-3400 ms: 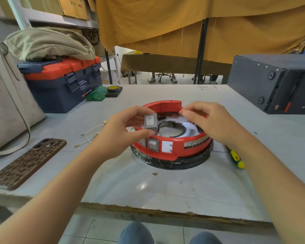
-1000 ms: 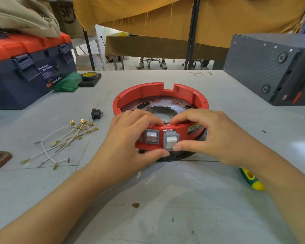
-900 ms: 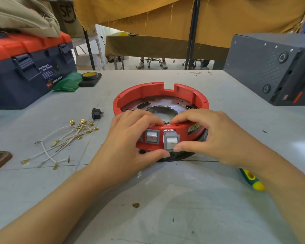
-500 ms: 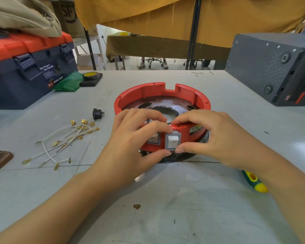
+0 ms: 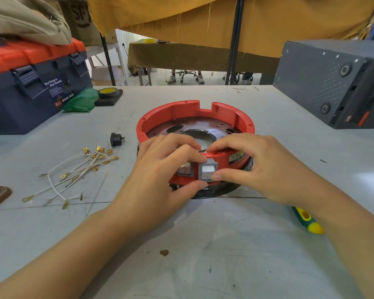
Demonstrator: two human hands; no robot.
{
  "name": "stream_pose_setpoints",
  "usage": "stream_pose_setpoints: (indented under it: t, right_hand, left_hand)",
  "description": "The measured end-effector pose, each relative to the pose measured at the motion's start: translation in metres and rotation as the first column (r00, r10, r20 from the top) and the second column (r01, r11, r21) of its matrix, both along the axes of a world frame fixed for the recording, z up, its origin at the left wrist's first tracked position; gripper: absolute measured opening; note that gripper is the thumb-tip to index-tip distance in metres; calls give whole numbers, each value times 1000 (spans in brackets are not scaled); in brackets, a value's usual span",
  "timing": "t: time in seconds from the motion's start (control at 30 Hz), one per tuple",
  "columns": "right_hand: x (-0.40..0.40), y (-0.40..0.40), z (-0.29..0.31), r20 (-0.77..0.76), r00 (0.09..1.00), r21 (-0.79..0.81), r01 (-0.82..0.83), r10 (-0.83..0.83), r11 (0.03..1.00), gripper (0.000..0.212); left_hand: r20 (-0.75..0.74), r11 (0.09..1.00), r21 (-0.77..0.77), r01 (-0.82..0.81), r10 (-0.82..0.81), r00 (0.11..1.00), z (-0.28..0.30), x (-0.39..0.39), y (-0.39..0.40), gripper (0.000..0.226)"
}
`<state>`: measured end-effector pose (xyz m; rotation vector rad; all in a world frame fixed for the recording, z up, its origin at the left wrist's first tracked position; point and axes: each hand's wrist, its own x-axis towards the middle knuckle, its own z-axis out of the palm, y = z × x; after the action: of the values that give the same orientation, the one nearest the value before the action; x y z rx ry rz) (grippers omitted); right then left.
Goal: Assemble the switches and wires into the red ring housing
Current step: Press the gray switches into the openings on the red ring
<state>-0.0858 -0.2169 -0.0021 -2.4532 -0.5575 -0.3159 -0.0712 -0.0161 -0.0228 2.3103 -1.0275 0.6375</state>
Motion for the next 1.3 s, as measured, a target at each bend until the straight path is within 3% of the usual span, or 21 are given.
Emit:
stream_pose_setpoints:
  t: [0.13,0.63,1.07,1.3]
  right_hand:
    - [0,1,0,-20,1000,29,-8,9,1000,29]
    - [0,1,-2,-9,1000,7,4,-4,1000,33]
    - [0,0,-4,20,1000,-16,17,-16,1000,41]
    - [1,1,-5,41,999,28,14,-15,1000,32]
  left_hand:
    - [-83,998,-59,-6,1,997,5,4,4,41]
    - [-210,978,-206,23,-68,975,6,12,6,21]
    - [-165,991,-135,25,-48,985,2,12,6,39]
    - [-154,986,-166,5,-31,988,2,13,3,32]
